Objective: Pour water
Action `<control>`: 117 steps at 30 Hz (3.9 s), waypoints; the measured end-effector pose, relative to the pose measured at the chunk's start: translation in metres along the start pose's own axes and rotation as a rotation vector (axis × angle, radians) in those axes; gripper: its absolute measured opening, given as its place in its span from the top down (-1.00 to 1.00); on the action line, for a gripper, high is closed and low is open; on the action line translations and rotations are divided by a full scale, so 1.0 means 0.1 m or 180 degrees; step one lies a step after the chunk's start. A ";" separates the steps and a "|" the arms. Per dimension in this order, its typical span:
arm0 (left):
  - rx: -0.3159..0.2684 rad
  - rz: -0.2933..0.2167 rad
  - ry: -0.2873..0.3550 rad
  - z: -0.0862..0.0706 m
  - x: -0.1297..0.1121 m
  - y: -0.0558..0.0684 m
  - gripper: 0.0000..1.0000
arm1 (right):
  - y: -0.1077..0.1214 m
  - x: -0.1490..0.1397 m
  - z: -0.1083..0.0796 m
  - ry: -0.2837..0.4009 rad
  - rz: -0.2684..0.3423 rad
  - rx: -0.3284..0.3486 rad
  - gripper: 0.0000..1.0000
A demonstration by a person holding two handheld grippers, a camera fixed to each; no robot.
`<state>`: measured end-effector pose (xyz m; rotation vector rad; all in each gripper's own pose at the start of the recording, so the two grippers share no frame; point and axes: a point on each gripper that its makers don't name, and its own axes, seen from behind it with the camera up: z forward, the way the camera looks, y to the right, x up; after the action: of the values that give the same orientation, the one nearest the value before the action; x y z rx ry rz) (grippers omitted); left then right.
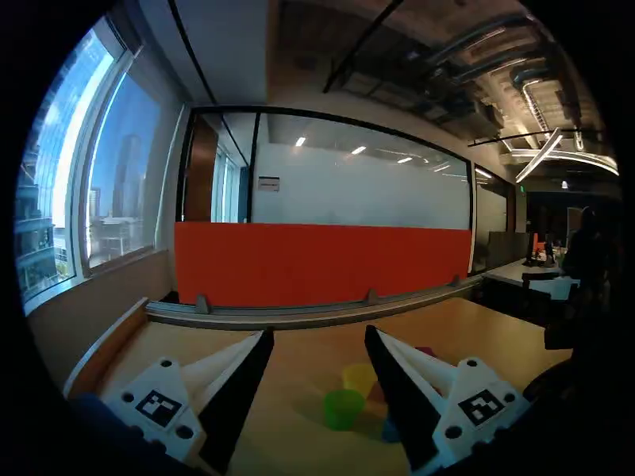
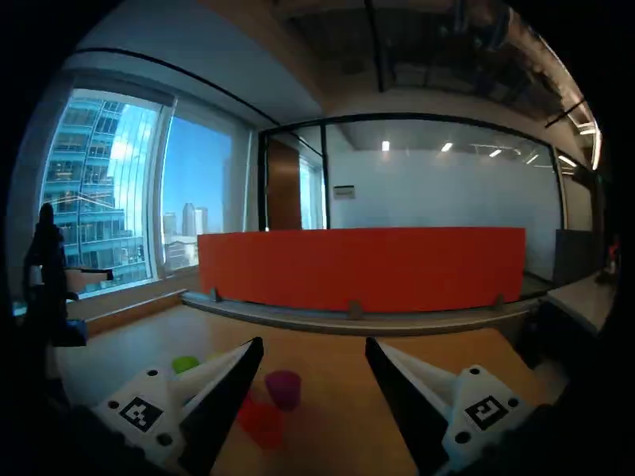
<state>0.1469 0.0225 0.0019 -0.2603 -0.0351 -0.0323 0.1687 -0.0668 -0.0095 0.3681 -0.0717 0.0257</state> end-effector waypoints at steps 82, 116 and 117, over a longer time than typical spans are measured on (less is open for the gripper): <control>-0.0166 0.0346 -0.0759 0.18 -1.14 0.03 -0.69 | -0.84 -0.35 0.14 -0.0410 -0.0275 0.1021 -0.99; -0.0037 0.0304 -0.1010 0.17 -1.35 -0.16 -0.69 | -1.35 -0.95 0.42 -0.0841 -0.0564 0.1647 -0.99; -0.0033 0.0301 -0.1014 0.17 -1.35 -0.17 -0.69 | -1.38 -0.98 0.45 -0.0866 -0.0565 0.1671 -0.99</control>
<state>0.0109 0.0141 0.0173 -0.2752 -0.3394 0.1034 0.0729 -0.2130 -0.0245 0.9007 -0.3042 -0.1850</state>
